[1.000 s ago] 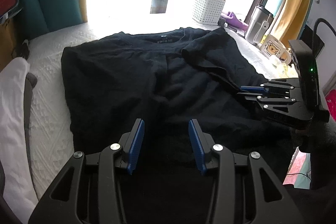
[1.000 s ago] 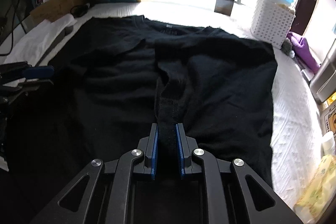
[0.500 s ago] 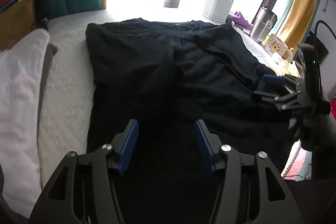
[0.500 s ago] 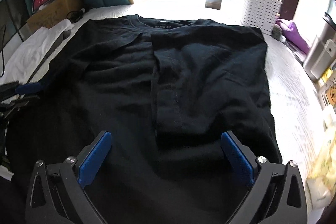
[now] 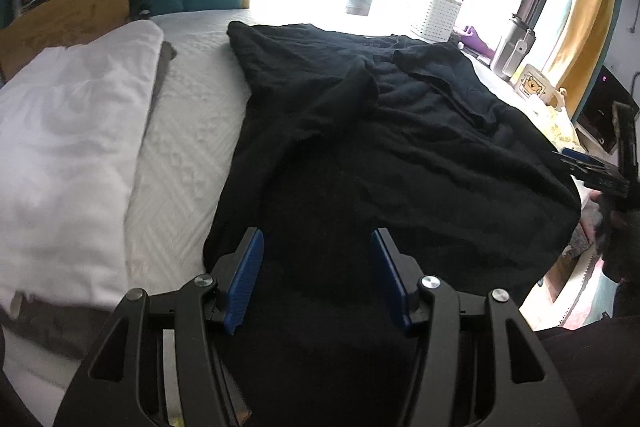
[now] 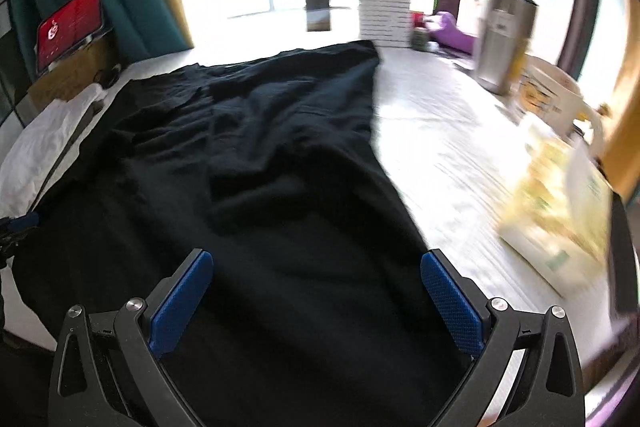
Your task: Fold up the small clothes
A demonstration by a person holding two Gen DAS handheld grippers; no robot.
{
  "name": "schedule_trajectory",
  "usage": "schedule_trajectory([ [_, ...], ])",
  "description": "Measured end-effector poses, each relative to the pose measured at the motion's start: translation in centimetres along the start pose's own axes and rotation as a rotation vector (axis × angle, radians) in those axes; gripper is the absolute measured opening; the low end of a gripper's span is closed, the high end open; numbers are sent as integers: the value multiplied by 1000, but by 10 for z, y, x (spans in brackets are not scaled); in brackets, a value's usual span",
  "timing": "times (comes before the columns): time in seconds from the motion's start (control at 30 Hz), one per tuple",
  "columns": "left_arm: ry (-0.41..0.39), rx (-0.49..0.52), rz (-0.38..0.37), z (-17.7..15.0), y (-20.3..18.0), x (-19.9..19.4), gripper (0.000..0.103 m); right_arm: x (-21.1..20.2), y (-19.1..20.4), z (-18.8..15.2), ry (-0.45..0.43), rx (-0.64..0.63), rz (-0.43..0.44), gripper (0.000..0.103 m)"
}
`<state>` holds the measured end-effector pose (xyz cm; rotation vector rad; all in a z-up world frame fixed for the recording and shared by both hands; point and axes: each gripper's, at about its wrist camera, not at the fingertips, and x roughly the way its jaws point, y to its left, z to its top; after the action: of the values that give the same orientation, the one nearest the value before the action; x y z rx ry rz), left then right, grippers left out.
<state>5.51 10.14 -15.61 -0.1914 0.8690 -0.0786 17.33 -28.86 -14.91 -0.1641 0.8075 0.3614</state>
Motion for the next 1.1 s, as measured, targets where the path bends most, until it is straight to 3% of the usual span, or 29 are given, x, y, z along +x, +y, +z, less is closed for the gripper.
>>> schedule_trajectory([
  [0.37,-78,-5,138,-37,9,-33,65,-48,-23,-47,-50,49,-54,103],
  [0.6,-83,9,143,-55,12,-41,65,-65,-32,-61,-90,63,-65,103],
  [0.87,-86,81,77,-65,-12,-39,65,-79,-42,-63,-122,76,-80,103],
  [1.1,-52,98,111,-72,-17,-33,65,-79,-61,-94,-110,114,-47,103],
])
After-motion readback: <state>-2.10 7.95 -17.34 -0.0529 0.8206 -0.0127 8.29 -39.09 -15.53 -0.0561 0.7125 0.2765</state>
